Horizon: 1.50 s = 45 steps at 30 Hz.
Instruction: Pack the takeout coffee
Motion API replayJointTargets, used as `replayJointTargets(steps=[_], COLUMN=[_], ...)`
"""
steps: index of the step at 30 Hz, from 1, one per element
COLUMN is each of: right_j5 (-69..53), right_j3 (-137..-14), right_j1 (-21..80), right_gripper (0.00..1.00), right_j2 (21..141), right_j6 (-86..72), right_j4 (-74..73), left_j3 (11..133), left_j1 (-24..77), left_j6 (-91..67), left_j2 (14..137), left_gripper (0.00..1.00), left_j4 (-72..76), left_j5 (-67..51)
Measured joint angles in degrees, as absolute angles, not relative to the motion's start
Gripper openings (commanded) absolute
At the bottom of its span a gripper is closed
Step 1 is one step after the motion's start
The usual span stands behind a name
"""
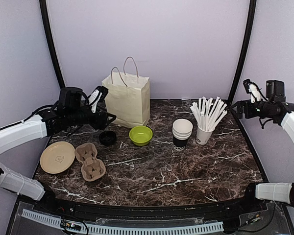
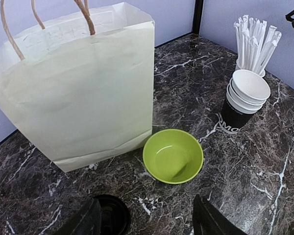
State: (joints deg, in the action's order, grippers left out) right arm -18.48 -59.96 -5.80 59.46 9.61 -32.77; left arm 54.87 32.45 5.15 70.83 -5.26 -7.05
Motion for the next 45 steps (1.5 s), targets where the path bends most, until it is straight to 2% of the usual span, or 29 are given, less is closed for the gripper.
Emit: replayJointTargets(steps=[6, 11, 13, 16, 22, 30, 35, 45], right_j5=[-28.71, -32.49, -31.73, -28.25, -17.74, -7.73, -4.19, -2.98], right_j3=[-60.75, -67.57, -70.94, -76.58, -87.39, -94.67, -95.53, -96.62], right_j1=[-4.45, 6.42, 11.94, 20.78, 34.76, 37.87, 37.91, 38.04], right_gripper=[0.88, 0.77, 0.71, 0.55, 0.52, 0.51, 0.35, 0.12], right_j2=[60.18, 66.7, 70.0, 75.44, 90.35, 103.72, 104.79, 105.97], right_j6=[17.23, 24.43, 27.35, 30.52, 33.34, 32.73, 31.9, 31.07], right_j4=[-36.25, -40.93, -42.52, -44.82, -49.41, -55.83, -57.76, -59.4], left_j3=[54.78, 54.78, 54.78, 54.78, 54.72, 54.22, 54.22, 54.15], left_j1=[32.53, 32.67, 32.69, 32.69, 32.77, 32.77, 32.8, 32.8], left_j6=[5.13, 5.15, 5.15, 5.13, 5.1, 5.1, 5.1, 5.1], left_j2=[74.96, 77.54, 77.76, 77.76, 77.65, 75.31, 74.76, 74.74], left_gripper=[0.66, 0.66, 0.66, 0.65, 0.65, 0.65, 0.65, 0.65], left_j4=[-2.46, -1.63, -1.32, -0.93, -0.75, -0.45, -0.34, -0.27], left_j5=[-11.81, -13.82, -14.35, -15.03, -15.7, -16.32, -17.21, -18.24])
